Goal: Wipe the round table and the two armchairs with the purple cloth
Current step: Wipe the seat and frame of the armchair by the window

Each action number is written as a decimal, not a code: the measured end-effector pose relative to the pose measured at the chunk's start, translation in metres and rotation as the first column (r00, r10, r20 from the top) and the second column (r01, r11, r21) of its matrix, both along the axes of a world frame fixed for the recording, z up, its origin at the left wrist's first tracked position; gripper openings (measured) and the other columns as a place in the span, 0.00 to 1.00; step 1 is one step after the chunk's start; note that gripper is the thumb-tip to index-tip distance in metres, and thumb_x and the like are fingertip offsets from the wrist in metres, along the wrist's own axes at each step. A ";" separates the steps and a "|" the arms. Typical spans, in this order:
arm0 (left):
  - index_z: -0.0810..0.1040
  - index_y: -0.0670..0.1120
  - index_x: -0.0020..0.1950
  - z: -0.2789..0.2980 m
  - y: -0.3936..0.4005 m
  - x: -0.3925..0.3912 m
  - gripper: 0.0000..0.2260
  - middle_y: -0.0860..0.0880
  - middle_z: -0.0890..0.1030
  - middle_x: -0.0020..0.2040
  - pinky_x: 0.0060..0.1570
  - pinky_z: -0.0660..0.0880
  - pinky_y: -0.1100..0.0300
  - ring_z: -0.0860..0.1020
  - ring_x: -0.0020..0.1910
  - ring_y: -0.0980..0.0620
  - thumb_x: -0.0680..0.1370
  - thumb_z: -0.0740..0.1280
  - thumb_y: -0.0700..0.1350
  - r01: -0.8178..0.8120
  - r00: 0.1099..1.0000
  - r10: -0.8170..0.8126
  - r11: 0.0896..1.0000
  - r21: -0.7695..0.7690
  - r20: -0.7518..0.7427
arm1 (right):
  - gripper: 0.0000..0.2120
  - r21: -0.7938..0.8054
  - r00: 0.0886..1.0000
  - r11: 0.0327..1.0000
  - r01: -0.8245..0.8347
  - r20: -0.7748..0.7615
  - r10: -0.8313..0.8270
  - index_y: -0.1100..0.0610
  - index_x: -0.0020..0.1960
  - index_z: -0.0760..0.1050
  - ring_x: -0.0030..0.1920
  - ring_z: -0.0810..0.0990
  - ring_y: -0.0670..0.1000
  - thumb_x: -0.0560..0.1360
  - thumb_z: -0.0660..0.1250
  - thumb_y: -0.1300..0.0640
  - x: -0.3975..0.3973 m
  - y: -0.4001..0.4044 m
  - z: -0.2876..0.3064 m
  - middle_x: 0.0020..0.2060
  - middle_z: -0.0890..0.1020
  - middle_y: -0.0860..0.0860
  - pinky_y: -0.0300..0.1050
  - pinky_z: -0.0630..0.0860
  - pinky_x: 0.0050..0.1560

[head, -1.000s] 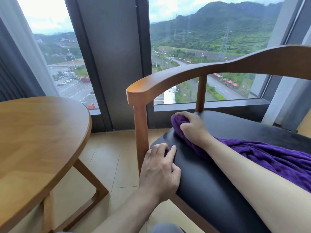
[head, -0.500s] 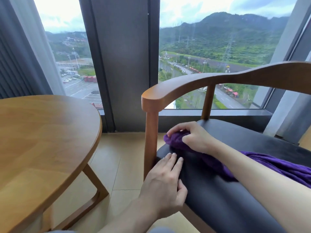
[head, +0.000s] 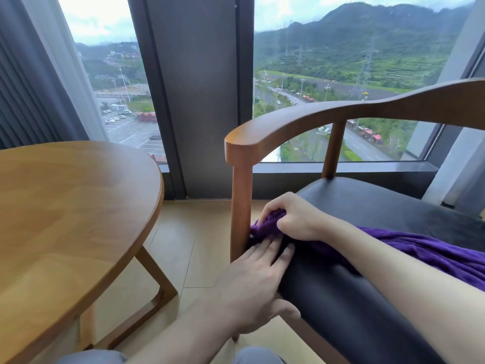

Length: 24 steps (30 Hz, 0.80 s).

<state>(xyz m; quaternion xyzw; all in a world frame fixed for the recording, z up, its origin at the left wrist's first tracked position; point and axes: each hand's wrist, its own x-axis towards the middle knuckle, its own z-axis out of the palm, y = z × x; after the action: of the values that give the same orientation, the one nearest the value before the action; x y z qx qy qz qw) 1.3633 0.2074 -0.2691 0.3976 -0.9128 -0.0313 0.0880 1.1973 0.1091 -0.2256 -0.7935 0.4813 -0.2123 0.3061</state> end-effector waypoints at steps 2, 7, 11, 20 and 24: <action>0.39 0.50 0.81 -0.002 0.000 -0.001 0.46 0.46 0.39 0.81 0.72 0.33 0.62 0.37 0.79 0.52 0.76 0.60 0.69 -0.003 1.000 0.003 1.000 -0.003 -0.006 | 0.22 -0.031 0.990 0.994 0.105 0.101 -0.101 0.51 0.41 0.86 0.42 0.84 0.49 0.60 0.56 0.66 -0.006 -0.012 0.004 0.36 0.86 0.49 0.44 0.81 0.45; 0.49 0.46 0.81 -0.008 0.002 -0.006 0.43 0.44 0.48 0.82 0.77 0.46 0.56 0.45 0.80 0.48 0.76 0.63 0.66 0.000 1.000 0.000 0.996 -0.092 -0.002 | 0.19 0.014 0.940 0.941 0.339 0.038 -0.339 0.49 0.45 0.84 0.48 0.81 0.48 0.71 0.59 0.67 -0.001 -0.045 0.002 0.42 0.84 0.45 0.39 0.76 0.45; 0.58 0.45 0.80 -0.010 0.004 -0.008 0.40 0.44 0.58 0.80 0.76 0.56 0.54 0.55 0.79 0.47 0.75 0.67 0.63 0.013 1.000 -0.013 0.986 -0.165 0.002 | 0.16 0.073 0.947 0.985 0.155 -0.296 -0.127 0.51 0.42 0.87 0.49 0.83 0.49 0.72 0.60 0.62 0.023 -0.045 0.005 0.42 0.86 0.46 0.45 0.80 0.53; 0.49 0.45 0.81 -0.010 0.009 -0.005 0.40 0.45 0.49 0.82 0.76 0.48 0.58 0.47 0.80 0.50 0.78 0.62 0.62 0.006 0.999 -0.011 0.990 -0.139 -0.033 | 0.31 0.073 0.979 0.995 -0.071 -0.184 0.083 0.45 0.46 0.88 0.52 0.83 0.44 0.60 0.53 0.69 0.001 0.002 0.022 0.46 0.87 0.43 0.38 0.78 0.56; 0.50 0.45 0.82 -0.013 0.010 -0.003 0.39 0.45 0.50 0.82 0.76 0.47 0.58 0.48 0.80 0.49 0.79 0.61 0.62 0.011 0.998 -0.020 0.985 -0.171 -0.052 | 0.30 -0.003 0.997 0.997 0.082 -0.003 -0.082 0.49 0.47 0.87 0.49 0.84 0.48 0.64 0.55 0.74 0.002 -0.012 0.024 0.44 0.87 0.47 0.44 0.81 0.53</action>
<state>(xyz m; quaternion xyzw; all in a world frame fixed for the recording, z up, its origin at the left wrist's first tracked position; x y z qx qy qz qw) 1.3599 0.2177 -0.2817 0.3804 -0.9126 0.0355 0.1457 1.1989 0.0969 -0.2016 -0.7737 0.5137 -0.2244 0.2953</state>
